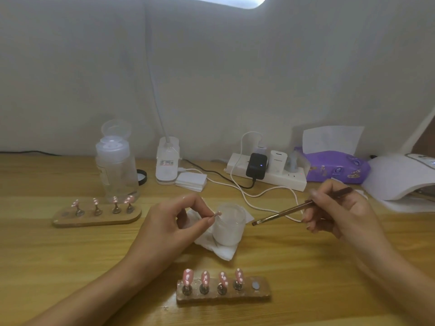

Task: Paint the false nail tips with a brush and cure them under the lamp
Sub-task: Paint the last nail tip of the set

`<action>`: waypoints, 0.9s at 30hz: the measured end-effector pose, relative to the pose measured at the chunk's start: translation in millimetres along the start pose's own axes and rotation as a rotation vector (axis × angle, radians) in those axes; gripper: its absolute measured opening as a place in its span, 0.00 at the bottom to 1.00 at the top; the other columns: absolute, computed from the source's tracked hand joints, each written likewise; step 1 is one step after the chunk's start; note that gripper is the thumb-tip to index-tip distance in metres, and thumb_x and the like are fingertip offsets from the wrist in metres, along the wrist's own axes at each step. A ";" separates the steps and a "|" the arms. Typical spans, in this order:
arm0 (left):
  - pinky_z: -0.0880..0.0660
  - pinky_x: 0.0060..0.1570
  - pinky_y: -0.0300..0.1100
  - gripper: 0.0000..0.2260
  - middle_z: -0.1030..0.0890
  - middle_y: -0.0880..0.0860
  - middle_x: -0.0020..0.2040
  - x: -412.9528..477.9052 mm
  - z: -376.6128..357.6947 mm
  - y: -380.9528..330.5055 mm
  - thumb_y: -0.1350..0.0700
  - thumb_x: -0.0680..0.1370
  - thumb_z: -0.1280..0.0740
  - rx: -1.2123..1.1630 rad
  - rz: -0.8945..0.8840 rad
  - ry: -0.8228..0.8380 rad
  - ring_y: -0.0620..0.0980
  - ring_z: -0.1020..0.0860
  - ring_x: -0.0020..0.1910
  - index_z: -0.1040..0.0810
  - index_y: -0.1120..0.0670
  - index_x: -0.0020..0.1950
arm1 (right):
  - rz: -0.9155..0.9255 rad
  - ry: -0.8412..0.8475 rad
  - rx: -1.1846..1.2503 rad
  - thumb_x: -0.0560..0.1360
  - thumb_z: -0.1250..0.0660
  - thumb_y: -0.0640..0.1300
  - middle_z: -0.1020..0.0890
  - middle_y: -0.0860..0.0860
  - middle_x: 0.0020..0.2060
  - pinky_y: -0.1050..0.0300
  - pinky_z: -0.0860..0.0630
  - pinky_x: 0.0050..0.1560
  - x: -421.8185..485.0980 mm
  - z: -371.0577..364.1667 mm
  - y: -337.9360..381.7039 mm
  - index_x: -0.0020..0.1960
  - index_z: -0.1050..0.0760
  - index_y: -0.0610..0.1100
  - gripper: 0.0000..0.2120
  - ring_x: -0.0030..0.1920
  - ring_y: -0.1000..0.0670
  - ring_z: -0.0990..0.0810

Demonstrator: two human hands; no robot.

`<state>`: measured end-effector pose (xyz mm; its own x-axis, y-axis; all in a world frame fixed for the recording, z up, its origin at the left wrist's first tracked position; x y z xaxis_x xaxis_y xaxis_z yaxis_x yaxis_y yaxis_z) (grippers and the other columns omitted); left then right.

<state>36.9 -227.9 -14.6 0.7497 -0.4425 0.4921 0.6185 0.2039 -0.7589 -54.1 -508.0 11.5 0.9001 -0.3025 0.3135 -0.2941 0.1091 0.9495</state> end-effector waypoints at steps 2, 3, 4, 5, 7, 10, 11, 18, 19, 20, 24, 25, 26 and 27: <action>0.32 0.33 0.30 0.09 0.21 0.46 0.35 0.5 -0.4 0.8 0.40 0.69 0.32 0.006 0.008 0.007 0.42 0.29 0.32 0.19 0.42 0.43 | 0.051 -0.008 0.056 0.72 0.31 0.50 0.18 0.42 0.31 0.59 0.22 0.31 -1.0 -0.1 4.1 0.37 0.22 0.49 0.07 0.29 0.47 0.20; 0.32 0.33 0.30 0.09 0.21 0.45 0.36 0.4 -0.7 1.4 0.40 0.69 0.32 0.008 0.014 0.010 0.42 0.28 0.32 0.19 0.42 0.43 | 0.088 0.020 0.070 0.73 0.30 0.52 0.18 0.42 0.32 0.58 0.21 0.32 -1.6 -2.9 7.1 0.40 0.21 0.49 0.07 0.31 0.47 0.19; 0.31 0.34 0.30 0.09 0.20 0.45 0.37 0.4 -0.6 1.5 0.40 0.70 0.32 0.011 0.018 0.012 0.42 0.28 0.33 0.19 0.42 0.44 | 0.129 0.057 0.051 0.72 0.28 0.55 0.17 0.42 0.33 0.57 0.20 0.34 -2.0 -6.3 9.0 0.42 0.21 0.49 0.09 0.33 0.45 0.18; 0.31 0.34 0.31 0.08 0.20 0.45 0.37 0.1 -0.4 1.7 0.41 0.70 0.31 0.016 0.019 0.014 0.42 0.28 0.33 0.19 0.42 0.44 | 0.160 0.091 0.002 0.72 0.27 0.56 0.17 0.42 0.35 0.55 0.19 0.35 -3.3 -12.1 12.7 0.42 0.21 0.49 0.10 0.34 0.44 0.16; 0.31 0.34 0.33 0.06 0.19 0.46 0.38 -0.7 -0.4 2.3 0.43 0.71 0.29 0.024 0.019 0.013 0.45 0.28 0.33 0.19 0.42 0.45 | 0.242 0.130 -0.112 0.74 0.28 0.50 0.16 0.42 0.36 0.54 0.18 0.37 -7.2 -20.4 16.2 0.42 0.22 0.49 0.07 0.36 0.43 0.15; 0.29 0.34 0.37 0.08 0.18 0.47 0.39 -0.7 -0.2 2.4 0.41 0.71 0.30 0.019 0.016 0.016 0.47 0.27 0.35 0.19 0.42 0.45 | 0.307 0.125 -0.164 0.74 0.32 0.46 0.16 0.43 0.35 0.55 0.18 0.36 -12.5 -17.3 16.2 0.41 0.23 0.48 0.04 0.35 0.43 0.16; 0.30 0.34 0.38 0.09 0.18 0.47 0.39 -0.4 -0.4 2.7 0.40 0.70 0.31 0.016 0.010 0.015 0.48 0.27 0.35 0.19 0.42 0.44 | 0.302 0.115 -0.169 0.74 0.33 0.45 0.16 0.43 0.34 0.56 0.18 0.36 -13.3 -13.6 16.5 0.40 0.23 0.49 0.04 0.34 0.43 0.16; 0.29 0.37 0.43 0.06 0.18 0.47 0.40 -0.9 -0.8 3.7 0.42 0.71 0.30 0.014 0.035 0.028 0.47 0.28 0.34 0.20 0.41 0.45 | 0.203 0.173 -0.119 0.74 0.31 0.49 0.17 0.41 0.37 0.57 0.21 0.35 -22.4 11.8 11.8 0.47 0.22 0.47 0.06 0.37 0.41 0.17; 0.28 0.37 0.45 0.05 0.18 0.47 0.40 -1.3 -1.2 4.4 0.43 0.72 0.29 0.018 0.042 0.032 0.47 0.28 0.34 0.20 0.41 0.45 | 0.192 0.200 -0.160 0.75 0.30 0.51 0.17 0.42 0.39 0.57 0.20 0.36 -25.4 12.0 10.0 0.48 0.22 0.47 0.07 0.40 0.42 0.17; 0.28 0.37 0.46 0.04 0.18 0.47 0.40 -1.5 -1.4 4.9 0.44 0.72 0.29 0.019 0.048 0.035 0.48 0.28 0.34 0.20 0.40 0.45 | 0.195 0.239 -0.215 0.75 0.30 0.53 0.16 0.44 0.41 0.57 0.20 0.37 -28.2 11.5 7.7 0.48 0.21 0.48 0.09 0.43 0.44 0.16; 0.27 0.37 0.46 0.05 0.17 0.45 0.43 -1.1 -1.3 4.1 0.46 0.72 0.28 0.014 0.059 0.047 0.50 0.28 0.35 0.20 0.39 0.46 | 0.214 0.369 -0.377 0.76 0.31 0.58 0.16 0.49 0.48 0.58 0.19 0.45 -36.9 1.0 5.2 0.51 0.18 0.51 0.11 0.50 0.48 0.17; 0.27 0.37 0.45 0.05 0.17 0.44 0.43 -0.8 -1.3 3.7 0.47 0.72 0.28 0.016 0.058 0.047 0.50 0.27 0.35 0.20 0.39 0.47 | 0.215 0.397 -0.407 0.76 0.32 0.58 0.16 0.50 0.49 0.57 0.20 0.47 -36.8 -2.1 5.4 0.52 0.18 0.53 0.11 0.52 0.48 0.17; 0.27 0.36 0.43 0.06 0.17 0.42 0.44 -0.3 -1.4 3.6 0.48 0.72 0.28 0.021 0.055 0.046 0.50 0.27 0.36 0.21 0.38 0.47 | 0.213 0.423 -0.433 0.77 0.33 0.59 0.16 0.51 0.50 0.57 0.20 0.49 -35.8 -4.2 4.9 0.52 0.18 0.54 0.11 0.53 0.49 0.17; 0.27 0.36 0.41 0.07 0.17 0.41 0.45 0.0 -1.6 3.5 0.48 0.73 0.27 0.028 0.053 0.044 0.50 0.27 0.36 0.21 0.38 0.48 | 0.207 0.447 -0.457 0.77 0.33 0.59 0.16 0.52 0.51 0.56 0.20 0.51 -34.7 -6.5 3.6 0.53 0.18 0.55 0.11 0.54 0.49 0.18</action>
<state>38.6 -228.5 -18.0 0.7706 -0.4683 0.4323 0.5853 0.2517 -0.7708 -84.3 -491.0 4.0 0.9153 0.1778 0.3614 -0.3976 0.5424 0.7401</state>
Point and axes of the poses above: each hand's wrist, its own x-axis towards the middle knuckle, its own z-axis out of the back of the hand, y = z × x, the point moved 2 cm from there along x, towards the middle knuckle
